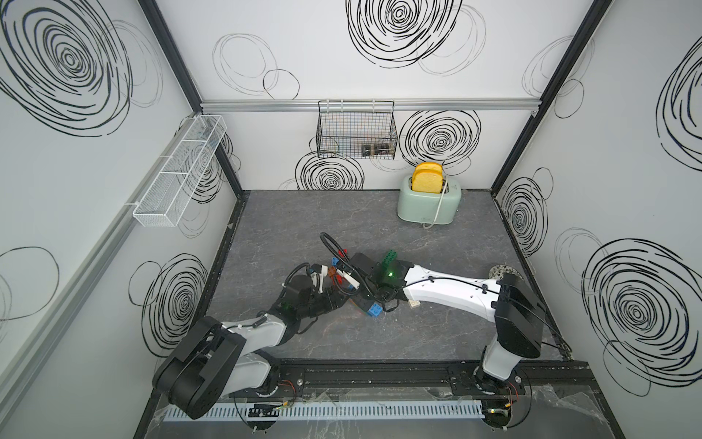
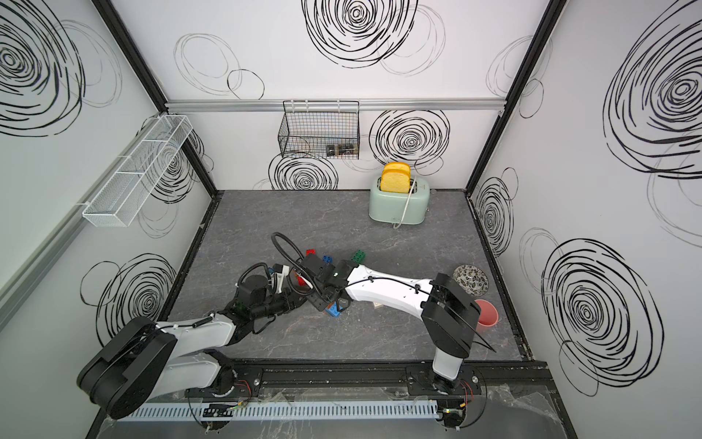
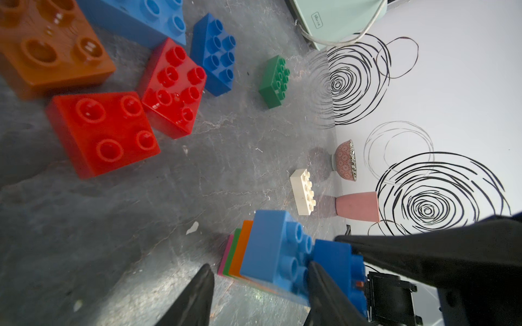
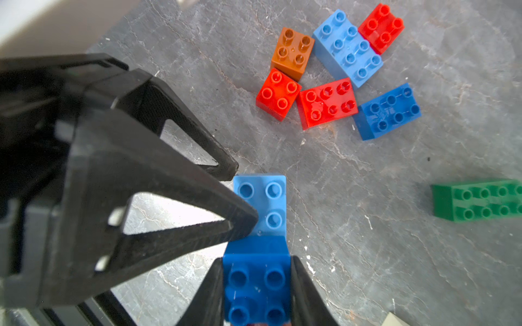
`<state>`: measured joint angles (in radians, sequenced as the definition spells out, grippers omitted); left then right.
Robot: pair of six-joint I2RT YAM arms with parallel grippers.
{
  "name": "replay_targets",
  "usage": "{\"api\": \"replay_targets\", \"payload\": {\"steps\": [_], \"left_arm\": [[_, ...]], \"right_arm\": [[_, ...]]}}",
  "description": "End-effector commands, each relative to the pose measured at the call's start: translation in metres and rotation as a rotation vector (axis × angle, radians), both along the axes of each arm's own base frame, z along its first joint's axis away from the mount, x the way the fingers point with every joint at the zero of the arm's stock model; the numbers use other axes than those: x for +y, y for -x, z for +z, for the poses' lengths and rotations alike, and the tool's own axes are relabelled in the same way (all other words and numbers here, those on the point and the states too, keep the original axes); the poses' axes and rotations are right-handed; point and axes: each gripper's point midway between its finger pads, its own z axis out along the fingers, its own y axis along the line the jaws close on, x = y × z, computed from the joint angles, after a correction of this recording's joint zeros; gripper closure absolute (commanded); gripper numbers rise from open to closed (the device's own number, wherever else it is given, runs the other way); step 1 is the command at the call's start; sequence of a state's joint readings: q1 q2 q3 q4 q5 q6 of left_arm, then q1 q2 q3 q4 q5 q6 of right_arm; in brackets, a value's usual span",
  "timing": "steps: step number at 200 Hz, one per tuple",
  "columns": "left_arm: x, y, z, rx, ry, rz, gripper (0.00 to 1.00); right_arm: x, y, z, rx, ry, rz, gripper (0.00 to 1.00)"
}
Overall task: Assemble a heart with lego
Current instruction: Assemble the lego brick with the lego brick.
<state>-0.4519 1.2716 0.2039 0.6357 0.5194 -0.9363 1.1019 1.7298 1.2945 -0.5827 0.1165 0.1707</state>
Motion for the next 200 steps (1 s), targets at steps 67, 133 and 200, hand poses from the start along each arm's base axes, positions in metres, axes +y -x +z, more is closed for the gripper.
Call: {"api": "replay_targets", "payload": {"steps": [67,133,200], "left_arm": [[0.002,0.006,-0.011,0.016,-0.028,-0.007,0.43],[0.001,0.006,-0.012,0.018,-0.031,-0.008,0.43],[0.001,0.007,-0.012,0.02,-0.032,-0.009,0.43]], "right_arm": [[-0.03,0.014,-0.027,0.014,0.17,0.015,0.69],[-0.036,0.034,-0.047,0.213,0.095,0.047,0.69],[-0.05,0.025,-0.053,-0.003,0.301,0.052,0.7]]}}
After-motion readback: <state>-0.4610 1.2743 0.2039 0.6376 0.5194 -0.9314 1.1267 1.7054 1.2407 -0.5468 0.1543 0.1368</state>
